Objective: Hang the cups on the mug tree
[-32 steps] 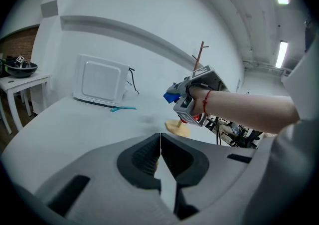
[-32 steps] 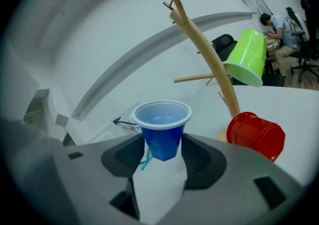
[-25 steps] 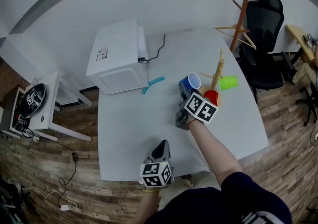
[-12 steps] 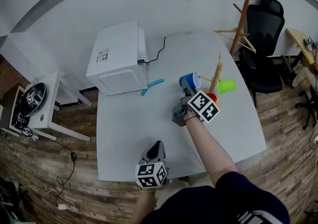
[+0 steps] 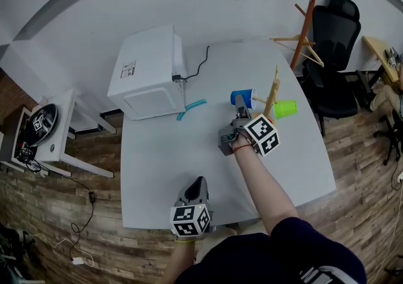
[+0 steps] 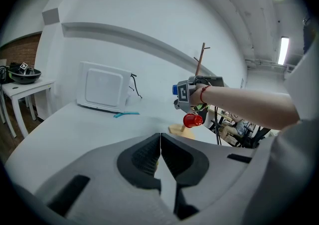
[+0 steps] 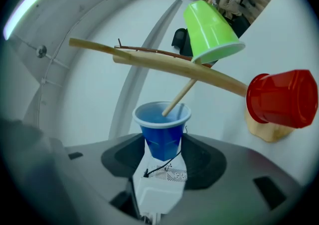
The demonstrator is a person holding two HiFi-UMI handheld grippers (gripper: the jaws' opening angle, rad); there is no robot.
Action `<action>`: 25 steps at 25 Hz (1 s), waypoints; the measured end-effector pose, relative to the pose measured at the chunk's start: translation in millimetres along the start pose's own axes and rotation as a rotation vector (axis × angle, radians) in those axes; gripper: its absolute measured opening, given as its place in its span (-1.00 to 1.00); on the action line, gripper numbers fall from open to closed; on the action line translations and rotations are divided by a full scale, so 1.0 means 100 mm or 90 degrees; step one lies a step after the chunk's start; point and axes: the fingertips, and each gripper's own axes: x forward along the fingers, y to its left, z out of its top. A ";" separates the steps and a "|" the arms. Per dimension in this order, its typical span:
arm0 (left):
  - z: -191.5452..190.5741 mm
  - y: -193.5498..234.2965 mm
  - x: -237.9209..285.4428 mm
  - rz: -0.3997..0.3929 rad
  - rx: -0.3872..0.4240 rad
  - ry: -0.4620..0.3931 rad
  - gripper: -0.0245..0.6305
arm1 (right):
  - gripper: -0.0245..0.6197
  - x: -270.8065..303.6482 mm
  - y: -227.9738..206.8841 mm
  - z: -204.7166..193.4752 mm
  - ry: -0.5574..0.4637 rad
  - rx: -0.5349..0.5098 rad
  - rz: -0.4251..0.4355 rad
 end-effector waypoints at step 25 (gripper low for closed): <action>-0.03 -0.23 0.07 -0.026 0.019 0.011 -0.86 | -0.18 -0.18 -0.15 0.37 -0.056 0.140 0.043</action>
